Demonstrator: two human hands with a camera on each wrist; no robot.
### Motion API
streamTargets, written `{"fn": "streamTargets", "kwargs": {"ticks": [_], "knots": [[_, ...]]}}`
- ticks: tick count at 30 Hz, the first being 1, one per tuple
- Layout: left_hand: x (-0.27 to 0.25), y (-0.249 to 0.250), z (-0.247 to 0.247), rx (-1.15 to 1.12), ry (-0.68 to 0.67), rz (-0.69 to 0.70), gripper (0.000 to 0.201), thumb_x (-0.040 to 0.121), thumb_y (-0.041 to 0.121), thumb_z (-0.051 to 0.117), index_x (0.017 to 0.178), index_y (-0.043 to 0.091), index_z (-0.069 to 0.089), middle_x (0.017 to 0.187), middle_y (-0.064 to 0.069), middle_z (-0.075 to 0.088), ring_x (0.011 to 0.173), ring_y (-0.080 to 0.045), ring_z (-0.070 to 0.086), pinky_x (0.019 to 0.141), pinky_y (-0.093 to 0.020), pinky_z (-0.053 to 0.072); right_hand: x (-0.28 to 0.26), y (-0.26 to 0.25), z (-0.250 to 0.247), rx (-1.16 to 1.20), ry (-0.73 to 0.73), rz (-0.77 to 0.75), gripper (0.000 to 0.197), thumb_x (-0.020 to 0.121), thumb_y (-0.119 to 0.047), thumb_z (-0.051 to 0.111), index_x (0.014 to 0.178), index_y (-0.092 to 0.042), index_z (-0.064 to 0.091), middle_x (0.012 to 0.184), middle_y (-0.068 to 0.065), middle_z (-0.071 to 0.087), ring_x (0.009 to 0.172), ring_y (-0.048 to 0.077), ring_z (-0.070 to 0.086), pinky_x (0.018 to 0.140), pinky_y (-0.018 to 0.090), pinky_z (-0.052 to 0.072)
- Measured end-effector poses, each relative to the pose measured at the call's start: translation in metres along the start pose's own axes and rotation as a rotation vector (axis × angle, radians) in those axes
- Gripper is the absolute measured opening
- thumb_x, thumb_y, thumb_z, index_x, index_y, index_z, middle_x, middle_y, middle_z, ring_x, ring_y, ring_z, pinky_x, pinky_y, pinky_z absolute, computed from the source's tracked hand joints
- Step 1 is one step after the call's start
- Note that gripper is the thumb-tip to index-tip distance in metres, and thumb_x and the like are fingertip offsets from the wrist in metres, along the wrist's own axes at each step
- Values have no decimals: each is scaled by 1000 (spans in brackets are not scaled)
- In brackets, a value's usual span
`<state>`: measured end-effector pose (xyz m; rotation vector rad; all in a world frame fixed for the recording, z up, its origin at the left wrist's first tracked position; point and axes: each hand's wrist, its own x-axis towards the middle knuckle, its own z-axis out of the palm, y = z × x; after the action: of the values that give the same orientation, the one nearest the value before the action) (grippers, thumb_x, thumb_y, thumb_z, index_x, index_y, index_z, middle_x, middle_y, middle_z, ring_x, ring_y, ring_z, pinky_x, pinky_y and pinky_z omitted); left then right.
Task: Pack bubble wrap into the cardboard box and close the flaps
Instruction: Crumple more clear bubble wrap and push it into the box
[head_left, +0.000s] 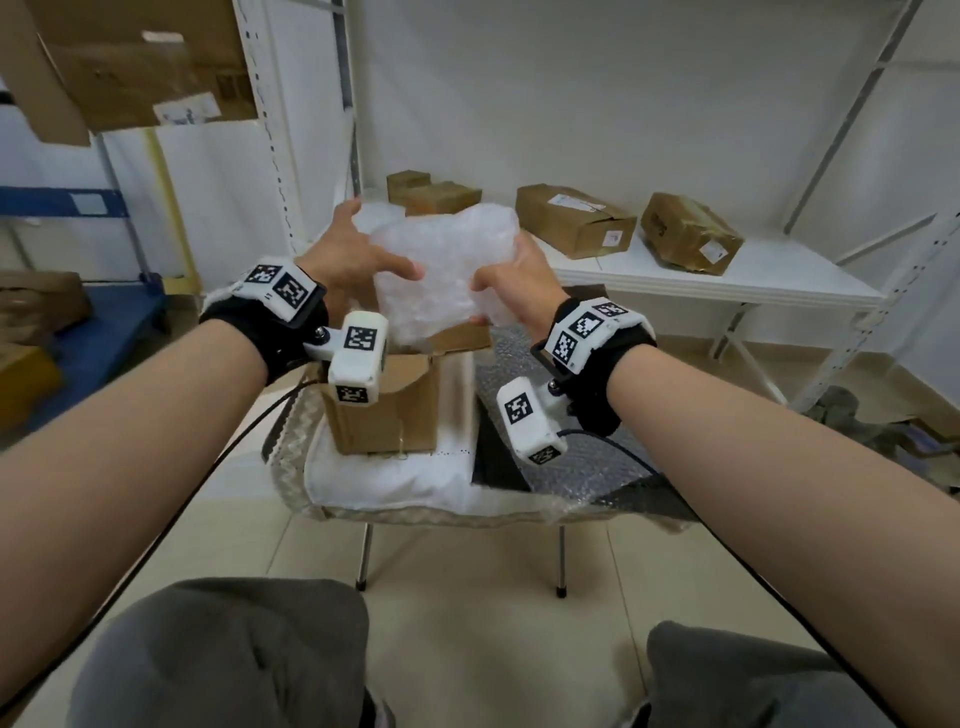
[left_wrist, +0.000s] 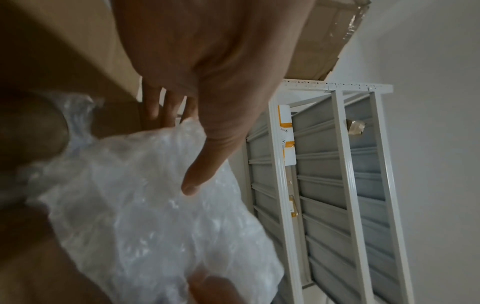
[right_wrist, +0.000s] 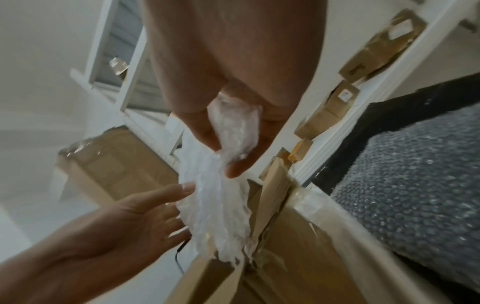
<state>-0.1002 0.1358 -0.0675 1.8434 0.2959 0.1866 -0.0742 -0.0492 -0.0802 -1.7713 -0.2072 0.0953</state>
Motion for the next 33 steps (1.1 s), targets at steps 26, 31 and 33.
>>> {"fn": "streamTargets", "kwargs": {"ticks": [26,31,33], "knots": [[46,-60,-32,959,-423,-39,114,22,80,79,120,28,56,107,0,68,99,-24,64,96,-47,50,0,-8,74,-898,-451,-59,77,82,-11,73,145,-7,30,133,14,53,121,30,55,98,40,50],[29,-52,-24,999,-418,-57,76,66,56,79,127,21,50,112,-4,64,102,-23,61,94,-38,50,3,-3,70,-1064,-474,-69,63,94,-23,62,143,-1,30,134,15,51,120,30,56,85,32,46],[31,-56,-16,1033,-426,-61,57,80,41,75,124,14,54,105,-4,63,101,-22,60,82,-29,52,1,0,72,-1100,-480,-102,59,97,-24,57,143,0,30,139,16,48,125,30,52,99,34,42]]}}
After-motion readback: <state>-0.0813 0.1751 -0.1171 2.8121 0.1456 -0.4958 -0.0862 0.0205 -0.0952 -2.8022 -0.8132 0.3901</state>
